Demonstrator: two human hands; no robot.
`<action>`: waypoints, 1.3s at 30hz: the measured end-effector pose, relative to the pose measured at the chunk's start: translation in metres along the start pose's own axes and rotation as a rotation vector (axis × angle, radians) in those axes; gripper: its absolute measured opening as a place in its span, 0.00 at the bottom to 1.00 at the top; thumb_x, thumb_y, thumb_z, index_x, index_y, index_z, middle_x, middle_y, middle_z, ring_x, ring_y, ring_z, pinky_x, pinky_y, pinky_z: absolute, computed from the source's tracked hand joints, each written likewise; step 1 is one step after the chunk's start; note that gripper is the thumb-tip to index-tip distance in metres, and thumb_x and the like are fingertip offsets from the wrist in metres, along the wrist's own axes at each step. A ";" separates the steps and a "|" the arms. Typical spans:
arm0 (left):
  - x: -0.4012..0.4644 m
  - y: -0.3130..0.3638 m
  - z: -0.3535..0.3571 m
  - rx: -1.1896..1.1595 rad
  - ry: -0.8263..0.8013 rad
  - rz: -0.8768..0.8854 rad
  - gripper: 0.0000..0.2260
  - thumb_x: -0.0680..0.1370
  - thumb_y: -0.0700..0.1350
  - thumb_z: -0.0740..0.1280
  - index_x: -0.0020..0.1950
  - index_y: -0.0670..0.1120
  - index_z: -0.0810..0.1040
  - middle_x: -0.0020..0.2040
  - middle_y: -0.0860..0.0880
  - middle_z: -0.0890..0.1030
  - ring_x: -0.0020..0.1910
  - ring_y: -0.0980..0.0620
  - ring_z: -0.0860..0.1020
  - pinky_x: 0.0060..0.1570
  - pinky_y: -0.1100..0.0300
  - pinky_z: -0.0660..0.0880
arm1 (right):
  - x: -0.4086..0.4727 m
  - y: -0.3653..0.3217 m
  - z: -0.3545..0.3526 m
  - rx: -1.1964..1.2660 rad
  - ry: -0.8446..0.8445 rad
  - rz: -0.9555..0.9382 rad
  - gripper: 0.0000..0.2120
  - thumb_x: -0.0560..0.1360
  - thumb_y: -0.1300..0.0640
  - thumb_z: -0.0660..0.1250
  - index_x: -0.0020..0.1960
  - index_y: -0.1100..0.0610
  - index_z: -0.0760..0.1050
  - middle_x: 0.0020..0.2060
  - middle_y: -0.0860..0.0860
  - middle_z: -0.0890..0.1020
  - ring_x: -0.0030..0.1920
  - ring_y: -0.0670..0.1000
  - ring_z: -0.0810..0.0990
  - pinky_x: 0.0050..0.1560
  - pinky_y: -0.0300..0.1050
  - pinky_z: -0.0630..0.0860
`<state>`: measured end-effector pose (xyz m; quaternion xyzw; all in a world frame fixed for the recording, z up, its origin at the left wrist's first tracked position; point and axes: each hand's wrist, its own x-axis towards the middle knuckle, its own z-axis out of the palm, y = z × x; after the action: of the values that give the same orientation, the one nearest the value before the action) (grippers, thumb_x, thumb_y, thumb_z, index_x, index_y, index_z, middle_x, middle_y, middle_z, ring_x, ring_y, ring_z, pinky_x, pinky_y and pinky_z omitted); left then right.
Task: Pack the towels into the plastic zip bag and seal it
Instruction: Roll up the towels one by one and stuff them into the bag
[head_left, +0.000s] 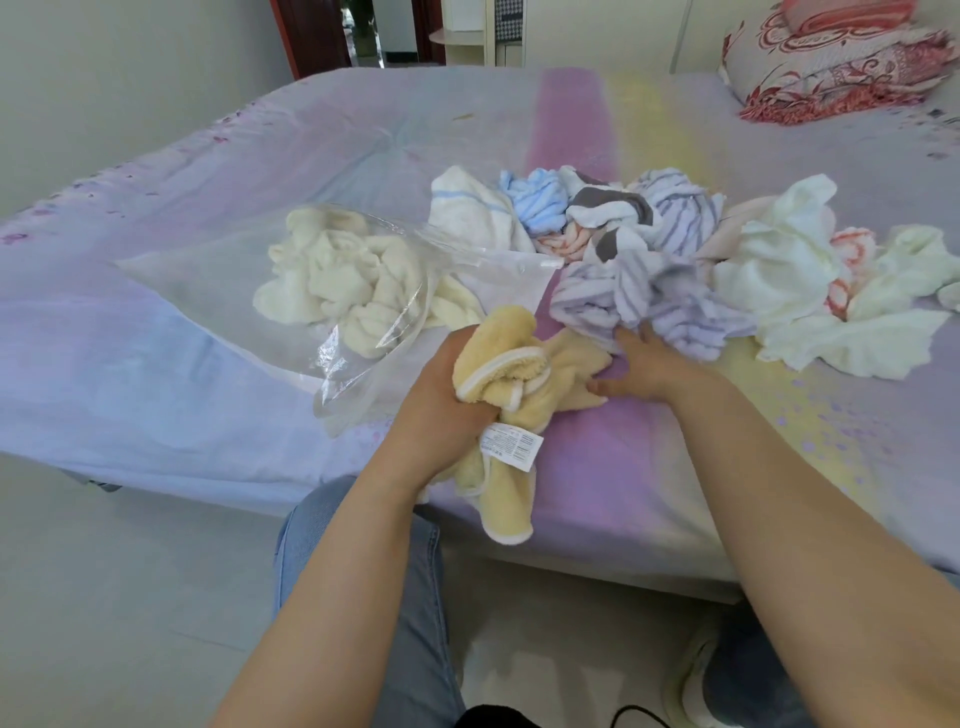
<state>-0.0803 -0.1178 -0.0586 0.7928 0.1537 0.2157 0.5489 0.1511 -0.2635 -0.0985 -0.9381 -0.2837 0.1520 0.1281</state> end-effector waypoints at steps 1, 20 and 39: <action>0.001 0.002 -0.003 -0.007 0.009 0.010 0.23 0.72 0.38 0.72 0.63 0.56 0.72 0.56 0.58 0.79 0.52 0.68 0.77 0.49 0.73 0.73 | -0.005 -0.001 0.001 -0.046 0.079 0.004 0.47 0.71 0.45 0.70 0.78 0.50 0.44 0.78 0.56 0.48 0.76 0.60 0.53 0.71 0.62 0.60; -0.001 0.020 0.032 0.527 -0.295 0.074 0.47 0.73 0.42 0.69 0.76 0.66 0.39 0.76 0.44 0.52 0.74 0.45 0.53 0.69 0.52 0.56 | -0.111 -0.072 0.033 1.753 -0.291 -0.214 0.26 0.77 0.44 0.62 0.73 0.49 0.64 0.64 0.53 0.78 0.62 0.56 0.78 0.58 0.59 0.76; -0.015 -0.082 0.027 -0.332 0.473 -0.735 0.18 0.80 0.46 0.57 0.31 0.44 0.67 0.26 0.44 0.70 0.23 0.48 0.67 0.23 0.62 0.63 | -0.071 -0.113 0.063 -0.026 0.259 -0.341 0.36 0.72 0.51 0.65 0.74 0.38 0.52 0.69 0.53 0.61 0.63 0.61 0.64 0.59 0.56 0.68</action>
<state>-0.0802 -0.1182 -0.1465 0.5163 0.5085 0.2035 0.6583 0.0167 -0.2027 -0.1045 -0.8898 -0.4214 0.0028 0.1754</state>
